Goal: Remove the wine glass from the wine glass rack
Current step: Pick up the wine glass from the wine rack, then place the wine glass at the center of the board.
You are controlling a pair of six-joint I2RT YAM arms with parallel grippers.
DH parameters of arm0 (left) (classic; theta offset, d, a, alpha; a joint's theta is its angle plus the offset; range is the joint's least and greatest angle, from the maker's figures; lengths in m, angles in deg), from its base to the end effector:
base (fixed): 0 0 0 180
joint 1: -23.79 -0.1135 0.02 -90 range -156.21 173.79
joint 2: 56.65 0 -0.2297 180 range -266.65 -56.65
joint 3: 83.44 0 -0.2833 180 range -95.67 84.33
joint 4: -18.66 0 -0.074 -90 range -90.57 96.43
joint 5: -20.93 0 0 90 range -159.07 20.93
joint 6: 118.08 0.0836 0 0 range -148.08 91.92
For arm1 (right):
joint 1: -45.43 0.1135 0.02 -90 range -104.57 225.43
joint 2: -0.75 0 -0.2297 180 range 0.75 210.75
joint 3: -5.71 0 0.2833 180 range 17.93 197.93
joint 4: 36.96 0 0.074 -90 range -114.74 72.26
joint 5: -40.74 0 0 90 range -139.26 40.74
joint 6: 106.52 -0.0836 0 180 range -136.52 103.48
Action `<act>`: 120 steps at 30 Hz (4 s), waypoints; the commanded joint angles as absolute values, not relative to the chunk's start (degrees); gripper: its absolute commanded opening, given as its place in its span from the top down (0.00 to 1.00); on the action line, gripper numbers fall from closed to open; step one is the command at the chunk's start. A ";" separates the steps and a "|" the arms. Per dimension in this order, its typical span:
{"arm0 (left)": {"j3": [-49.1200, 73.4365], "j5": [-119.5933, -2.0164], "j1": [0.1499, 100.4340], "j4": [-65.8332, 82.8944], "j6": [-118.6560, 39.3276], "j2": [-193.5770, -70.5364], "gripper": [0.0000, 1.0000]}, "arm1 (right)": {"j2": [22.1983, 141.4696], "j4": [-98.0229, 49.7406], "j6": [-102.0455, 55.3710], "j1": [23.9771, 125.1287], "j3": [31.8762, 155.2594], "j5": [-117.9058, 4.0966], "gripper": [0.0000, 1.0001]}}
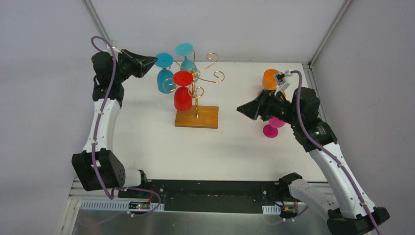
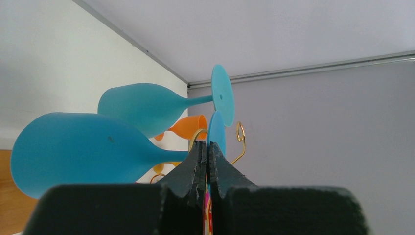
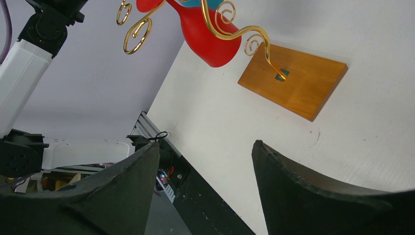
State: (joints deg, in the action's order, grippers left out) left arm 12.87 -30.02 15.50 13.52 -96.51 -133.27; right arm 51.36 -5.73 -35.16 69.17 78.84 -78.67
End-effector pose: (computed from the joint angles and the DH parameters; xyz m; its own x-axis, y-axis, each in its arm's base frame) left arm 0.3904 0.0037 0.3765 -0.4630 -0.7973 -0.3872 0.2189 0.3204 -0.9216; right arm 0.2408 0.1507 0.3773 -0.3855 0.1346 -0.9129 -0.7090 0.5899 0.3864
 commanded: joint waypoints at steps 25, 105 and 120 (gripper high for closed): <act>7.86 -28.19 21.35 16.25 -93.49 -134.79 1.00 | 50.08 -8.03 -34.02 69.49 77.88 -79.36 0.28; 20.53 -17.79 29.77 -22.23 -69.63 -96.40 1.00 | 50.79 -8.93 -50.59 72.13 72.45 -87.43 0.30; 22.92 -41.82 61.09 -22.23 -57.07 -102.44 1.00 | 53.36 -22.36 -68.37 86.16 62.86 -75.83 0.29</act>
State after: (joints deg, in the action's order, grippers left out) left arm 23.10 -32.93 54.21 -23.55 -63.83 -101.36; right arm 53.66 -15.11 -61.19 85.06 64.83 -79.57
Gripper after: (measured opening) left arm 0.017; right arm 0.707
